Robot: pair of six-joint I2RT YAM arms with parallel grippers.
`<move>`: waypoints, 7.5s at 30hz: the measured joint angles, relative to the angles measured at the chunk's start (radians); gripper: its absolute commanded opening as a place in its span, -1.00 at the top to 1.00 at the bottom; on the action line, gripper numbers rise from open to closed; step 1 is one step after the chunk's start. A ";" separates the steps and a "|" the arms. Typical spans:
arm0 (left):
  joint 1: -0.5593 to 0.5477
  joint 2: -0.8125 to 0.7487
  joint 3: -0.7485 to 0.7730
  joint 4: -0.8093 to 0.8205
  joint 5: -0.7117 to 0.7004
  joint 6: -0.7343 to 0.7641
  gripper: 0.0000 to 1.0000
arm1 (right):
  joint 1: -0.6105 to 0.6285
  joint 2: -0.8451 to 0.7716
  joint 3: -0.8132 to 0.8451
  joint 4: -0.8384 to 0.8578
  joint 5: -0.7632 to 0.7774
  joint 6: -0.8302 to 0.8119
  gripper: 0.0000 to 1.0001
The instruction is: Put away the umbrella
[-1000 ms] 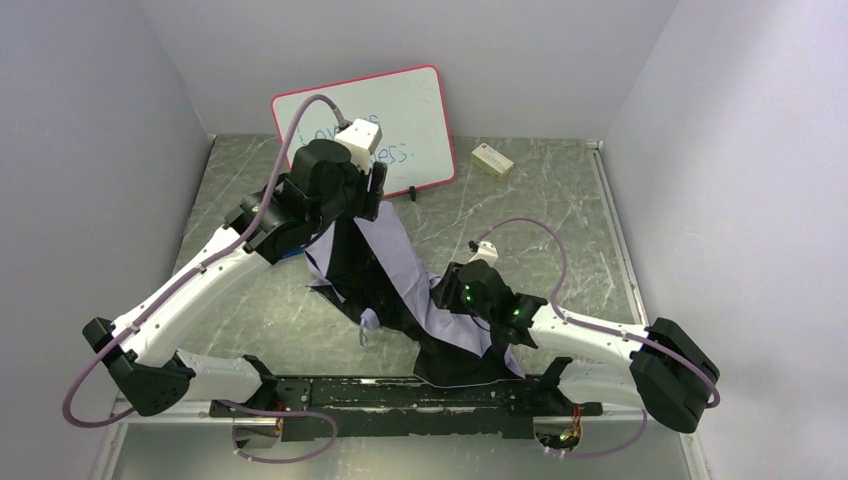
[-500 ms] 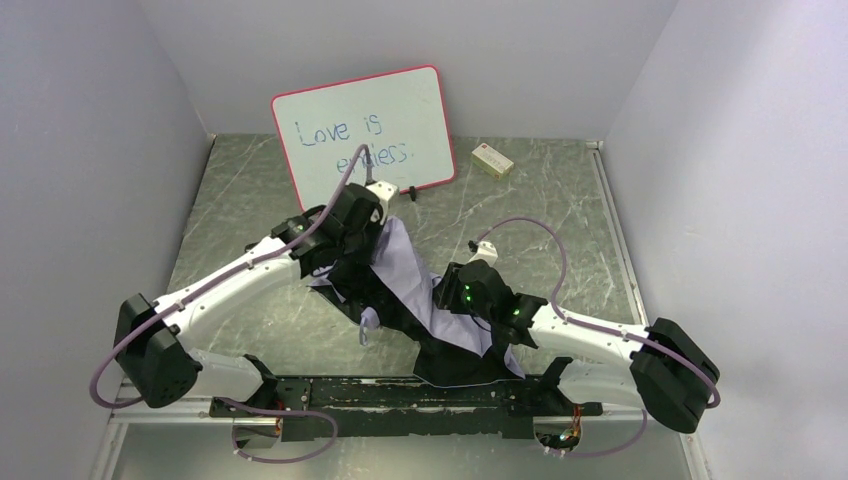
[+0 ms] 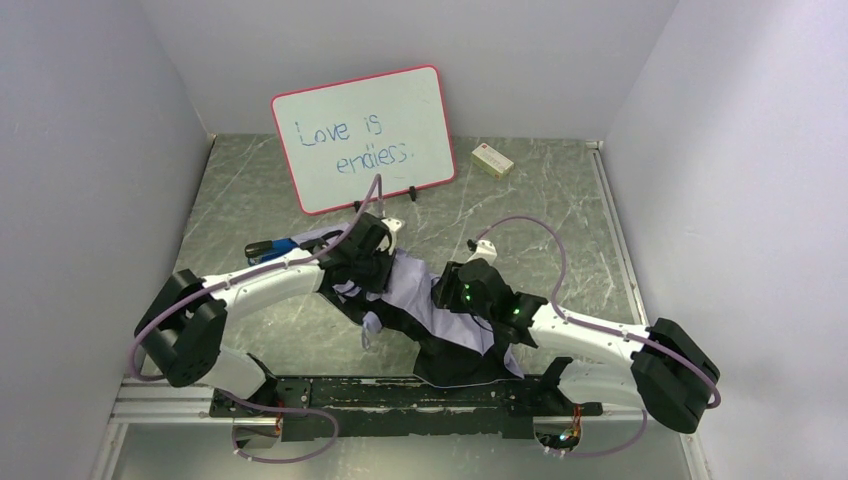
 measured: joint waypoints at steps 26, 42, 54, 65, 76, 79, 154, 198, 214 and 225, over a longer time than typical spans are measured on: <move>0.116 -0.204 0.257 -0.142 -0.064 0.111 -0.32 | 0.000 -0.178 0.389 -0.809 0.457 0.163 -0.15; 0.279 0.169 0.334 -0.233 -0.281 0.193 0.68 | -0.209 -0.017 0.217 -0.961 0.433 0.277 0.50; 0.281 0.266 0.342 -0.245 -0.371 0.217 0.91 | -0.216 0.133 0.241 -1.175 0.408 0.635 0.65; 0.282 0.349 0.341 -0.257 -0.346 0.225 0.90 | -0.216 0.077 0.165 -1.073 0.305 0.595 0.72; 0.259 0.380 0.267 -0.262 -0.189 0.237 0.91 | -0.216 -0.008 0.066 -0.855 0.150 0.472 0.90; 0.210 0.362 0.243 -0.253 -0.158 0.233 0.90 | -0.216 -0.059 0.030 -0.784 0.103 0.443 0.96; -0.193 0.086 0.212 -0.009 0.163 -0.080 -0.94 | -0.142 -0.055 0.058 -0.758 -0.013 0.229 0.38; -0.281 0.412 0.421 -0.249 0.050 0.590 0.12 | -0.042 -0.570 -0.113 -0.481 0.074 0.441 0.18; -0.280 0.283 0.205 -0.035 -0.128 0.921 0.46 | -0.042 -0.468 0.100 -0.674 0.319 0.123 -0.24; -0.055 0.251 0.195 -0.043 -0.023 0.972 0.73 | -0.042 -0.607 -0.029 -0.402 0.211 -0.263 -0.16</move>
